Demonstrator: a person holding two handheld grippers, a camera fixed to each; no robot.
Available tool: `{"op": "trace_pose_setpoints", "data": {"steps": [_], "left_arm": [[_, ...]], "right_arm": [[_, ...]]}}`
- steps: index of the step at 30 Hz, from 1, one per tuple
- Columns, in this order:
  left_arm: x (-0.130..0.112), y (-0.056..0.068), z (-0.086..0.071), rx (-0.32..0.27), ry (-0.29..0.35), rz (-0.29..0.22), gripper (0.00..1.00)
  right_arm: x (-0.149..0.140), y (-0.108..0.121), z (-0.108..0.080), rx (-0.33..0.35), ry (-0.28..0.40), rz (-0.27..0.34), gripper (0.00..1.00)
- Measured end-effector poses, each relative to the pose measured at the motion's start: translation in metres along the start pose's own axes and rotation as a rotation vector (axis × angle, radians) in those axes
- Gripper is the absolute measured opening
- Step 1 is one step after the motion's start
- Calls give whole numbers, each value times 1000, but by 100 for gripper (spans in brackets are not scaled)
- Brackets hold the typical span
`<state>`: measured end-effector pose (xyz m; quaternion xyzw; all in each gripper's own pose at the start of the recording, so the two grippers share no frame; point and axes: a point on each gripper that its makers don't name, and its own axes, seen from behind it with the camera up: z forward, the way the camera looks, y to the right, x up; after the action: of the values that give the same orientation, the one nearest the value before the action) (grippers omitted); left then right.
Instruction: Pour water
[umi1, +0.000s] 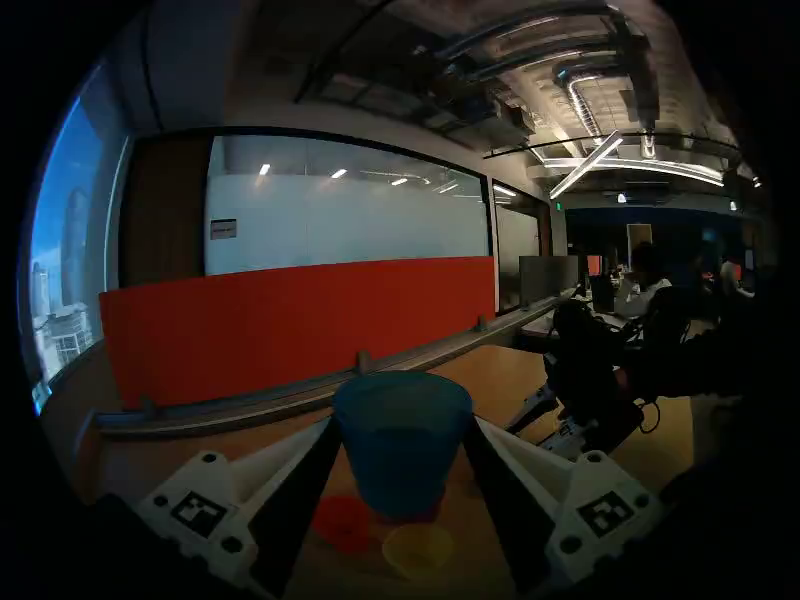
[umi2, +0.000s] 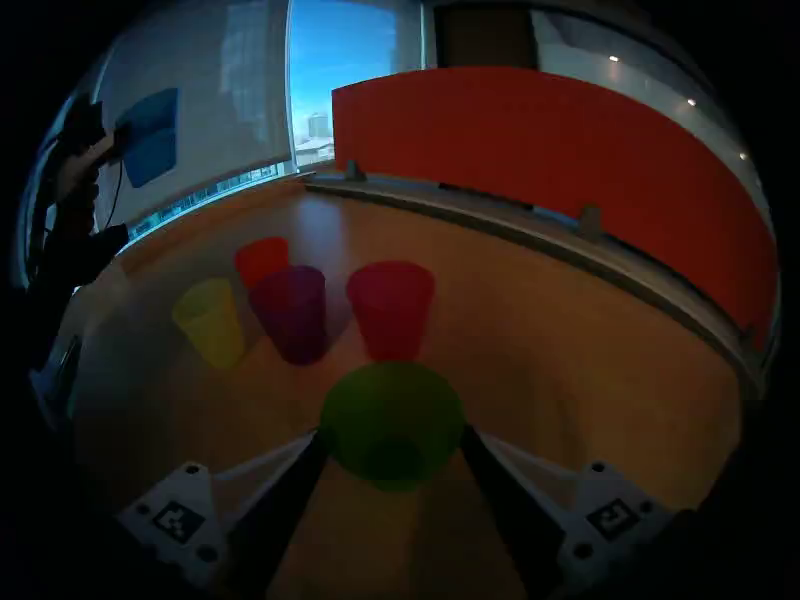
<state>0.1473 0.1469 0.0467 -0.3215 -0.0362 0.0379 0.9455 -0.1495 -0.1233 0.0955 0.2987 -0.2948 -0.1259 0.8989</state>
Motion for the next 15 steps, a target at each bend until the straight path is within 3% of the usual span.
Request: {"op": "trace_pose_setpoints", "data": {"steps": [15], "left_arm": [[1,-4,-5,12,-3,3,85]], "right_arm": [[5,-2,8,-5,20,-24,91]]}}
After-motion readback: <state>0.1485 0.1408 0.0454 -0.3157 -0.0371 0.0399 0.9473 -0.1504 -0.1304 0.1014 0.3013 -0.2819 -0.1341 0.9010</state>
